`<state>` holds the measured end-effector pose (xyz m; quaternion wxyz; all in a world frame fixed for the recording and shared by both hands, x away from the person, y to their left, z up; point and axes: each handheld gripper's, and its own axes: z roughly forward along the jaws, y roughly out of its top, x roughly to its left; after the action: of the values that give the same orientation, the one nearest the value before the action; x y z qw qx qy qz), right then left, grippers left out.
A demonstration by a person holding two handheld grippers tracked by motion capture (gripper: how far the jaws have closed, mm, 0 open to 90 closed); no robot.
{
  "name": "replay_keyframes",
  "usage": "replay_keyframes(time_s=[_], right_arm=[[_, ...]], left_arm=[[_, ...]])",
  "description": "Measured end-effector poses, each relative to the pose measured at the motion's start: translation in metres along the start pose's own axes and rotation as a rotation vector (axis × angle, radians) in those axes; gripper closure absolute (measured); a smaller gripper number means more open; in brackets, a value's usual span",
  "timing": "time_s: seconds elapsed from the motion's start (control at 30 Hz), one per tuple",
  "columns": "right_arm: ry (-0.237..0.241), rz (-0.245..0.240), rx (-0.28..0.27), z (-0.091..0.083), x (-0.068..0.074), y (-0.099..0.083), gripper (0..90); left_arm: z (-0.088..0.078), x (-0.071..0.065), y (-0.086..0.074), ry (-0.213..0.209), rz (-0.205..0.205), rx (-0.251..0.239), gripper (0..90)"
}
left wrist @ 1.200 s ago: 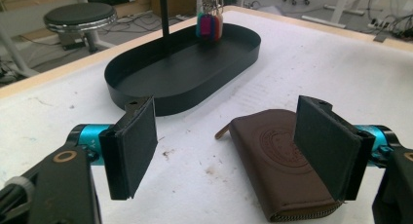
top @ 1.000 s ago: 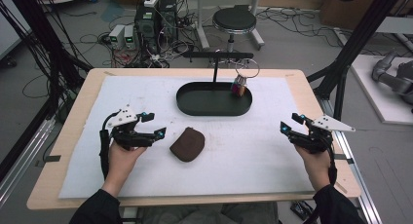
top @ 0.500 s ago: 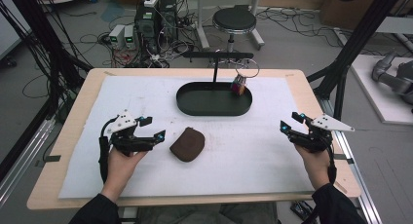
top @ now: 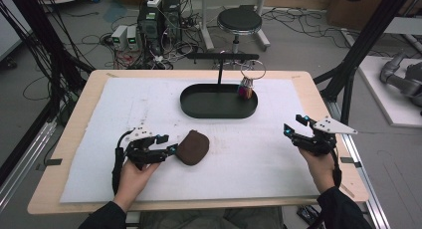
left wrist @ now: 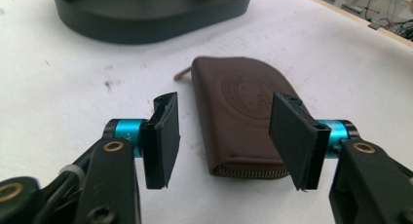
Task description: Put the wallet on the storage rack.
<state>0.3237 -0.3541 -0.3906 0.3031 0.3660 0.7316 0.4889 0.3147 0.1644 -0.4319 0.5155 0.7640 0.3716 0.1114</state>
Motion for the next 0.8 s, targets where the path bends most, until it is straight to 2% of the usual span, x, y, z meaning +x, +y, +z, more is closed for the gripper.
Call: replay_keyframes(time_s=[0.07,0.13,0.23,0.43,0.67,0.73,0.8], right_arm=[[0.000,-0.009,0.003,0.000,0.001,0.000,40.1],[0.001,-0.009,0.004,0.000,0.001,0.000,40.2],[0.001,-0.007,0.002,-0.002,0.001,-0.001,40.3],[0.009,-0.012,-0.005,-0.004,0.002,0.000,40.3],[0.010,-0.023,0.009,-0.002,0.003,-0.001,40.3],[0.013,-0.028,0.009,-0.001,0.004,0.000,40.3],[0.019,-0.032,0.009,0.000,0.005,0.000,40.3]], left_arm=[[0.004,0.001,-0.002,0.005,-0.026,0.026,48.1],[0.007,0.004,-0.003,-0.008,-0.068,0.033,49.5],[0.011,0.007,-0.005,-0.015,-0.107,0.050,51.0],[0.016,0.009,-0.008,-0.008,-0.145,0.098,51.1],[0.019,0.011,-0.010,-0.003,-0.192,0.121,46.1],[0.019,0.011,-0.010,-0.014,-0.199,0.125,48.4],[0.019,0.011,-0.010,-0.035,-0.221,0.129,54.3]])
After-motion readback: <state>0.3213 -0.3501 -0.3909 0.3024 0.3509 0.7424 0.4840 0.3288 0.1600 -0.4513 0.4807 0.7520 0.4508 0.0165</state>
